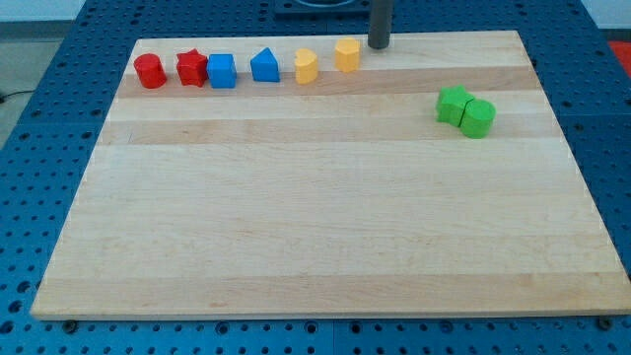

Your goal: Separate the yellow blocks from blue triangle

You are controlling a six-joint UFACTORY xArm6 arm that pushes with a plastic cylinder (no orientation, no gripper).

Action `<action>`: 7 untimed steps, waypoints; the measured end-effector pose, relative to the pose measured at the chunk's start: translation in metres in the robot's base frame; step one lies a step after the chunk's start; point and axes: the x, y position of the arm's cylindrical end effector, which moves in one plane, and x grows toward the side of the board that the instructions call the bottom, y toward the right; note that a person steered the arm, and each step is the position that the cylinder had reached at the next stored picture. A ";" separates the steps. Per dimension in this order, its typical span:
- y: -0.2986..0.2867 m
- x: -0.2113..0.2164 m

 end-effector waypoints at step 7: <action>-0.156 0.028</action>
